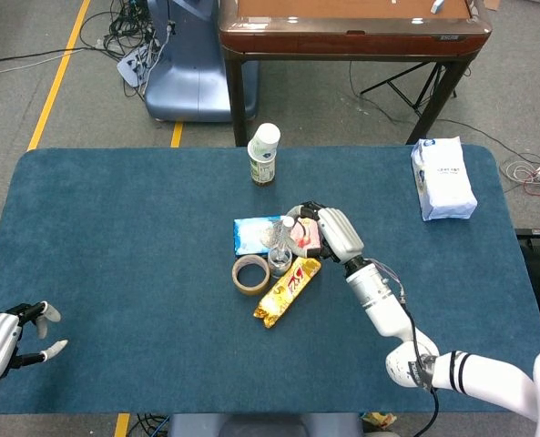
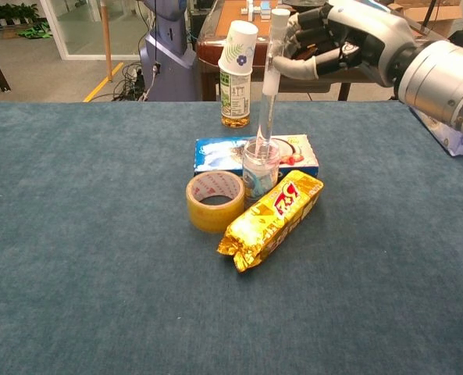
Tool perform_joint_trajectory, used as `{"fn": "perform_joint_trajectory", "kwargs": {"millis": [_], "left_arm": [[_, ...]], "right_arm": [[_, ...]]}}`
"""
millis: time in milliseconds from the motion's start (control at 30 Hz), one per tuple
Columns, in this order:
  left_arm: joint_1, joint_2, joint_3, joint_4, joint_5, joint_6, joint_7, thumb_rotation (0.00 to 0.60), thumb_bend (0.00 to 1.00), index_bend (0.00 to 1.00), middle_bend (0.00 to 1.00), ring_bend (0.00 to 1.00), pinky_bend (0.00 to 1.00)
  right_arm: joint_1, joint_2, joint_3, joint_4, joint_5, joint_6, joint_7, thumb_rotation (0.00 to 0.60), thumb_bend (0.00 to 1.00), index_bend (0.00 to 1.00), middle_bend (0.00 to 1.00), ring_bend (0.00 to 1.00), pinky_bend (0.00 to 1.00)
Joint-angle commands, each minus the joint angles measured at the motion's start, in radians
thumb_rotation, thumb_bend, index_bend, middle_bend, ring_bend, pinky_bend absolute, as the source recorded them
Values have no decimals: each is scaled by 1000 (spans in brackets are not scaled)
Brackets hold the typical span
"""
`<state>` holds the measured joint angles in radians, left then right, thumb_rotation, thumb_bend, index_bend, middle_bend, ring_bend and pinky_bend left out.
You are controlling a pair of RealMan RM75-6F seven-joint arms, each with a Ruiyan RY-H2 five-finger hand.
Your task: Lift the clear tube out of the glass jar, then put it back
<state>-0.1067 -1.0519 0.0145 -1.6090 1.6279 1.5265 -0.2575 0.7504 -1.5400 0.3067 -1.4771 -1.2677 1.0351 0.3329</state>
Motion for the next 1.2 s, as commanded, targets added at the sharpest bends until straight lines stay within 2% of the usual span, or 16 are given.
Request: {"fn": "perform_joint_trajectory", "kwargs": {"millis": [33,433,700,1200], "left_arm": [[0,1,0,0,0,0,-1,600,143,510,699,522,696],[2,1,-1,1,-1,2,-3,600,143,510,699,522,696],[2,0,-1,0,-1,1,3,600,143,510,699,522,696],[2,1,-1,-2,-1,-2,3,600,143,510,699,522,696]], "right_arm": [[2,-17,-11,26,-2,-12,6,600,586,673,479,294,318],[6,-59,-39,100,-33,-35,32,600,563,673,350,174,317],[2,-60,-49,118,-43,-45,50,600,495,671,321,154,294],[-5,-49,-51,116,-48,-56,61,600,353,603,306,142,275]]}}
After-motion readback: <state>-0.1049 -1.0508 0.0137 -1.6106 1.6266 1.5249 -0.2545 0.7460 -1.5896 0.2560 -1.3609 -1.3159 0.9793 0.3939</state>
